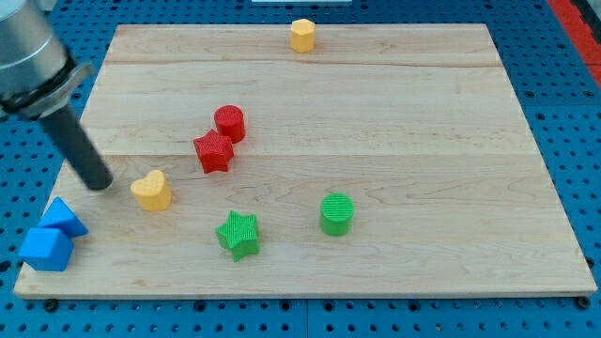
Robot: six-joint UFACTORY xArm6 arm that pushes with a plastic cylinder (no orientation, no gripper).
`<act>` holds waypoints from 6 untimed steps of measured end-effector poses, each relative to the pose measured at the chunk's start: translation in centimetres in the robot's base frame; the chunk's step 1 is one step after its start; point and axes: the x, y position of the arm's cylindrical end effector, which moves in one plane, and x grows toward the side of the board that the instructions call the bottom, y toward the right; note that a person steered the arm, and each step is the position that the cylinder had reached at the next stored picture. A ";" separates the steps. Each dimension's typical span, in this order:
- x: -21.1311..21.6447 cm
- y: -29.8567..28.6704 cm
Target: Move the red star and green blocks in opposite directions
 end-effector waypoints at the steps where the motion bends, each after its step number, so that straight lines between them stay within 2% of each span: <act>1: -2.6 5.4; 4: -2.6 12.8; 6: -1.7 25.2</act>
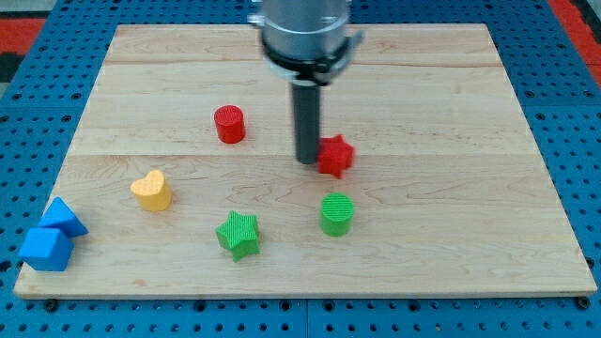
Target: Move the red star and green blocks in opposite directions
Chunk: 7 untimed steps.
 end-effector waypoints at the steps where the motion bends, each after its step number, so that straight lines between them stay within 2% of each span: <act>1: 2.3 3.0; 2: 6.0 2.7; 5: 11.0 3.6; 6: 11.0 0.6; 7: 8.5 -3.9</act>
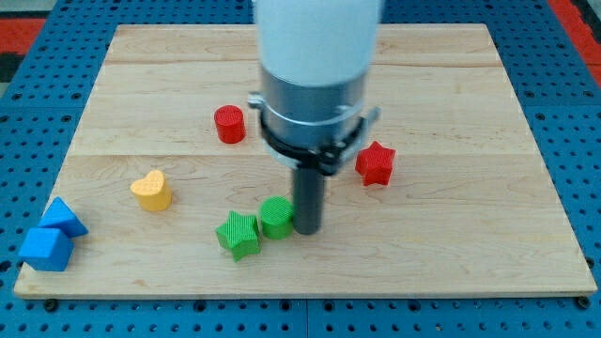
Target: Move the red star and green blocks in opposite directions
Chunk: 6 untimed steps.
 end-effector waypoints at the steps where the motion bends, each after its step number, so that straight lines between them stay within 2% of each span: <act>1: -0.6 -0.6; 2: 2.4 6.1; 3: 7.2 3.5; 4: 6.0 -2.1; 6: 1.5 -4.3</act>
